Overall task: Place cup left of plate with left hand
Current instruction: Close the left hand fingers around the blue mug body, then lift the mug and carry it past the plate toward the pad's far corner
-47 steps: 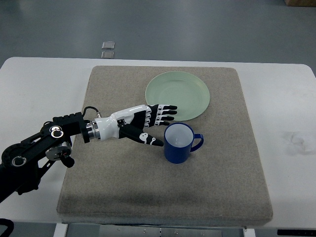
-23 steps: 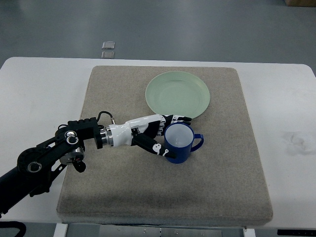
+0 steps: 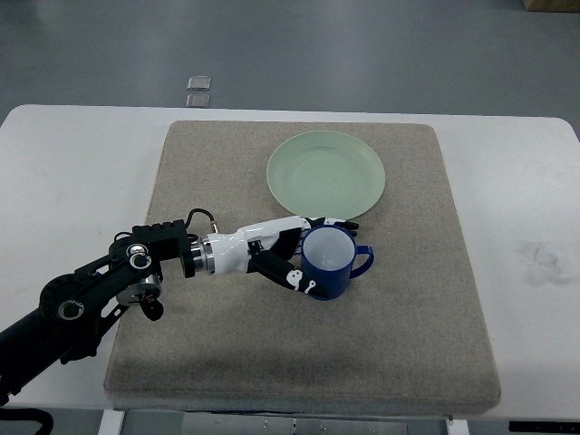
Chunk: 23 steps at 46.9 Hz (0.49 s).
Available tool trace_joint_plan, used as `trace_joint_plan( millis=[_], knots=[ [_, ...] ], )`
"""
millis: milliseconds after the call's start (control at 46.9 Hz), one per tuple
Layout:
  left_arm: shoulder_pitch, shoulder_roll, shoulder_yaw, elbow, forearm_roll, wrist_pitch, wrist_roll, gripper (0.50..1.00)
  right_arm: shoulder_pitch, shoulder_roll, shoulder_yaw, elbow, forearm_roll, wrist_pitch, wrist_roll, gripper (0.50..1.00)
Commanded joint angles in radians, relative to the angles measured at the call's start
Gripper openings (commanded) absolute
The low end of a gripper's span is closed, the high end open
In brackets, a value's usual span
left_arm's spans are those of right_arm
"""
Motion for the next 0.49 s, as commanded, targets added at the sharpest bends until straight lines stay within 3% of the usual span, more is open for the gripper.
trace_joint_plan(
  millis=[0,149,213,320,469],
  knots=[
    [0.001,0.000,0.000,-0.001,0.000,0.000,0.000,0.992,0.000,0.000,0.000,0.000,0.000,0.000,0.000,0.932],
    [0.003,0.000,0.000,-0.001,0.000,0.000,0.000,0.969,0.000,0.000,0.000,0.000,0.000,0.000,0.000,0.932],
    [0.003,0.000,0.000,-0.001,0.000,0.000,0.000,0.898,0.000,0.000,0.000,0.000,0.000,0.000,0.000,0.932],
    [0.003,0.000,0.000,-0.001,0.000,0.000,0.000,0.861,0.000,0.000,0.000,0.000,0.000,0.000,0.000,0.932],
    [0.003,-0.002,-0.002,-0.004,-0.002,0.000,0.000,0.849,0.000,0.000,0.000,0.000,0.000,0.000,0.000,0.932]
  ],
)
